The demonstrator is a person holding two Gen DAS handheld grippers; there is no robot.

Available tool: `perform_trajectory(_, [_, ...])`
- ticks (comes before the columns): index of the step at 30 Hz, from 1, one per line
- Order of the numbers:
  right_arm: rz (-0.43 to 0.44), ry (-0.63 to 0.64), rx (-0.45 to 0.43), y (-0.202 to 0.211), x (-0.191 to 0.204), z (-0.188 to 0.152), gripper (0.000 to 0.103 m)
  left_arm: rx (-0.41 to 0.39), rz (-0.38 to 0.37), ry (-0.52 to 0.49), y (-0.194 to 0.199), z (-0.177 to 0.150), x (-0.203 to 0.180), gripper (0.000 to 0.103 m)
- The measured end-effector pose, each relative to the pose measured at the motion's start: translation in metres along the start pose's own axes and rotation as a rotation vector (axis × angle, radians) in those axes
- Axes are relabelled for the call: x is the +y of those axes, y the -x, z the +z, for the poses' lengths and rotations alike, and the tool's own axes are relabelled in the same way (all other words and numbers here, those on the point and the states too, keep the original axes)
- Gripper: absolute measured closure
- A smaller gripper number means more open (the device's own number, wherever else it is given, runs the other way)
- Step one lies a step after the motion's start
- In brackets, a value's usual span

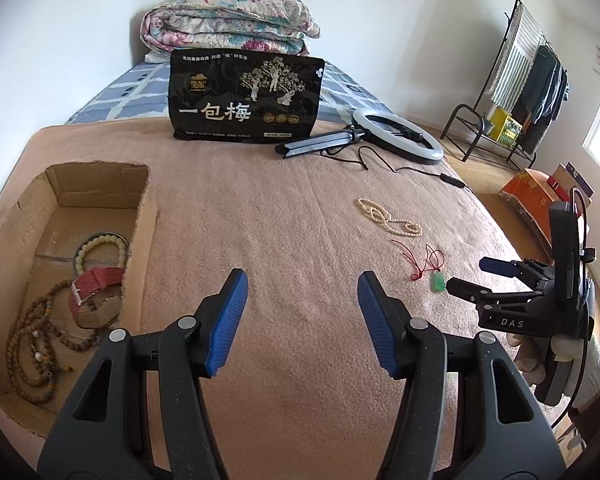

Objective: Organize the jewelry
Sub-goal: 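Move both tools back over the pearl necklace and jade pendant, then grasp the pearl necklace with the left tool while the right tool grasps the jade pendant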

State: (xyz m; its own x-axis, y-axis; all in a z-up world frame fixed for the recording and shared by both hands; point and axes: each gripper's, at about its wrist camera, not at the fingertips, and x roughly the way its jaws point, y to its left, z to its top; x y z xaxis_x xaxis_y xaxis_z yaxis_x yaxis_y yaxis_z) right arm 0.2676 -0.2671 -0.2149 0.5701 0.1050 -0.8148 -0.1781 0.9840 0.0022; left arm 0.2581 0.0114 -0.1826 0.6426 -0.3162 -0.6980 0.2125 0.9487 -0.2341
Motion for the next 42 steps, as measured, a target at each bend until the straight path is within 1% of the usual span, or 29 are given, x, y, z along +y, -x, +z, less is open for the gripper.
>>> perform_trajectory(4, [0.025,-0.005,0.027,-0.015,-0.006,-0.005,0.031,0.033,-0.020,0.008,-0.025,0.003,-0.009,0.044])
perform_trajectory(6, [0.032,-0.003,0.036,-0.021,-0.008,-0.006,0.039,0.044,-0.028,0.004,-0.036,0.005,-0.015,0.044])
perform_trajectory(9, [0.048,-0.005,0.050,-0.030,-0.008,-0.007,0.045,0.062,-0.042,-0.013,-0.053,0.009,-0.025,0.044])
perform_trajectory(13, [0.018,0.029,0.051,-0.036,-0.005,-0.009,0.051,0.083,-0.050,-0.052,-0.076,0.014,-0.041,0.044])
perform_trajectory(18, [-0.005,0.020,0.043,-0.039,-0.012,-0.005,0.067,0.128,-0.088,-0.061,-0.110,0.024,-0.056,0.044])
perform_trajectory(21, [-0.008,0.002,0.036,-0.040,-0.020,-0.004,0.074,0.140,-0.125,-0.068,-0.124,0.033,-0.065,0.044])
perform_trajectory(24, [-0.011,-0.012,0.033,-0.041,-0.028,-0.003,0.080,0.136,-0.128,-0.106,-0.135,0.044,-0.077,0.044])
perform_trajectory(26, [-0.019,-0.015,0.033,-0.042,-0.033,-0.002,0.082,0.143,-0.138,-0.117,-0.145,0.052,-0.083,0.044])
perform_trajectory(32, [-0.067,-0.023,0.033,-0.039,-0.053,-0.006,0.082,0.182,-0.158,-0.081,-0.180,0.074,-0.082,0.044])
perform_trajectory(35, [-0.061,-0.049,0.032,-0.036,-0.066,-0.010,0.082,0.204,-0.171,-0.047,-0.198,0.085,-0.078,0.044])
perform_trajectory(38, [-0.063,-0.057,0.030,-0.032,-0.073,-0.013,0.082,0.230,-0.165,-0.008,-0.216,0.093,-0.071,0.044])
perform_trajectory(42, [-0.058,-0.065,0.027,-0.031,-0.077,-0.015,0.082,0.285,-0.183,0.015,-0.237,0.096,-0.068,0.044])
